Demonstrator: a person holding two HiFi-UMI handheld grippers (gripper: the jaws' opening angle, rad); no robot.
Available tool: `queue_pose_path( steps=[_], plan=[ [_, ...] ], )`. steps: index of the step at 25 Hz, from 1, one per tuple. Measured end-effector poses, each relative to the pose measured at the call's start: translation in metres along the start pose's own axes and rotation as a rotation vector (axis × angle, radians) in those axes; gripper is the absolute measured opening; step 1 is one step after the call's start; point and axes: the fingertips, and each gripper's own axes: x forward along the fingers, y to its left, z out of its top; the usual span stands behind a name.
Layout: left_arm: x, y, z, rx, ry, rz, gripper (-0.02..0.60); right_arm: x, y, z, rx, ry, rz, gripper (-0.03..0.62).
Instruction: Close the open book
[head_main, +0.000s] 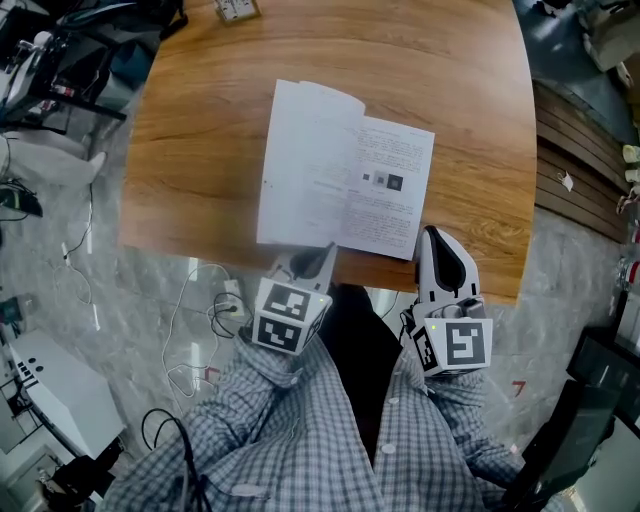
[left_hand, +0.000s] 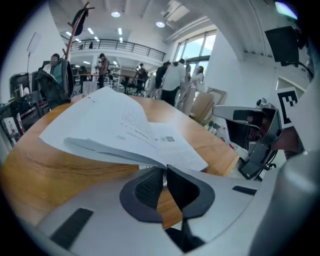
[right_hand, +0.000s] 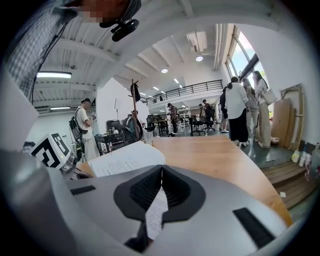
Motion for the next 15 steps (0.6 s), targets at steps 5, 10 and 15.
queue_pose_path(
  steps=[5,10,15],
  plan=[
    [0.007,-0.009,-0.002,0.072,0.050,-0.015,0.029,-0.005,-0.006,-0.001,0.022,-0.007,-0.025,0.020],
    [0.012,-0.018,0.001,0.137,0.059,-0.038,0.028,-0.006,-0.015,0.000,0.023,-0.014,-0.043,0.020],
    [0.023,-0.026,-0.003,0.289,0.127,-0.040,0.028,-0.006,-0.020,-0.001,0.016,-0.010,-0.057,0.020]
  ],
)
